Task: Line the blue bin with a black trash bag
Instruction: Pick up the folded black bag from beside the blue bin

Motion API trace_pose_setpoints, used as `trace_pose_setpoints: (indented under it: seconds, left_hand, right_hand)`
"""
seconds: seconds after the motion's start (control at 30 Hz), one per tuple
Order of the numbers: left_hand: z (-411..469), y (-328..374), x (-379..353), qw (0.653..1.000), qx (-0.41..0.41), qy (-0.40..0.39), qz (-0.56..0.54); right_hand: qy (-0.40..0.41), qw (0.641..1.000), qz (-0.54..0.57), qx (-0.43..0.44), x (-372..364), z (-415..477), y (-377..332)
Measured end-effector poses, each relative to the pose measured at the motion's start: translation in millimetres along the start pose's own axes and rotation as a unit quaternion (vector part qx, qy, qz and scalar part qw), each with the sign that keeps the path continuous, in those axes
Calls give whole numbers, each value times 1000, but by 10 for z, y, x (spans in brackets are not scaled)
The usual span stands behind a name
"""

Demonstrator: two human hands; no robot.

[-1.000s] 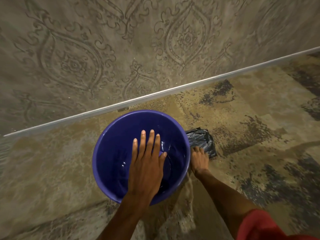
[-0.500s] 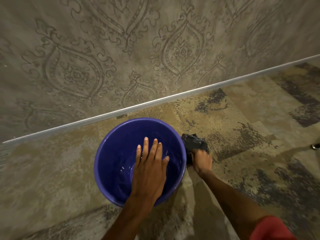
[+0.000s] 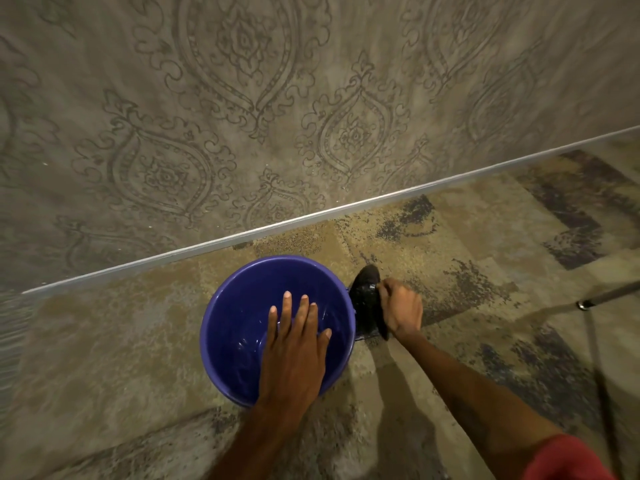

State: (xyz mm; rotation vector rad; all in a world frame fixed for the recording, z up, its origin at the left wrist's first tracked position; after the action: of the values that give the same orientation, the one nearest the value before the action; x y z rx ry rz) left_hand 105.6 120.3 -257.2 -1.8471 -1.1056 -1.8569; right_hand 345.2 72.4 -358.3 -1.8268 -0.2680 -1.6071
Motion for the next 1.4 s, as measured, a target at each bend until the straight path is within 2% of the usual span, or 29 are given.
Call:
trace_pose_setpoints:
  seconds: [0.13, 0.27, 0.43, 0.6, 0.73, 0.83, 1.0, 1.07, 1.17, 1.27, 1.33, 1.4]
  left_hand:
    - [16, 65, 141, 1000, 3, -4, -5]
    - [85, 99, 217, 1000, 12, -15, -10]
    - [128, 185, 310, 999, 21, -39, -17]
    - [69, 339, 523, 997, 26, -61, -29]
    - [-53, 562, 820, 995, 38, -74, -60]
    - [-121, 734, 1080, 984, 65, -68, -149]
    - [-228, 1040, 1589, 925, 130, -47, -353]
    - [-261, 1136, 1834, 887, 156, -1, -434]
    - [-301, 1234, 2222, 814, 171, 57, -552]
    - [-327, 1312, 2549, 732, 207, 43, -647]
    - [-358, 1359, 2742, 713, 229, 49, -660]
    - [-394, 1389, 2927, 718, 228, 81, -653]
  right_hand:
    - [2, 999, 36, -22, 224, 124, -53]
    - [-37, 998, 39, -41, 297, 201, -48]
    - [-62, 982, 152, -95, 372, 188, -43]
    - [-3, 947, 264, -183, 681, 51, -176]
    - [36, 894, 392, -214, 1114, -67, -354]
    - [28, 817, 512, -263, 1496, -145, -524]
    - [-45, 716, 627, -304, 2129, -256, -811]
    - [-82, 695, 650, -296, 2402, -309, -921]
    - [-125, 696, 641, -299, 2794, -420, -1088]
    - [-147, 692, 644, -292, 3148, -564, -1262]
    - [-154, 699, 640, -280, 3364, -650, -1365]
    - [-160, 701, 640, -270, 3547, -725, -1453]
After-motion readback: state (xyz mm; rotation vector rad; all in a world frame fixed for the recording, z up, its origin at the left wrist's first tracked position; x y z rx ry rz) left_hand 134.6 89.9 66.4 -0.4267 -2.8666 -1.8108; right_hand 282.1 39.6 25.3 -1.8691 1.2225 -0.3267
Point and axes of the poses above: each hand's wrist, its own z-axis towards the middle knuckle, its own x-axis out of the back of the hand, y = z × x, the point moved 1 cm from there along z, towards the middle knuckle, and after that the axes turned 7 degrees about -z, right-handed, at the moved point
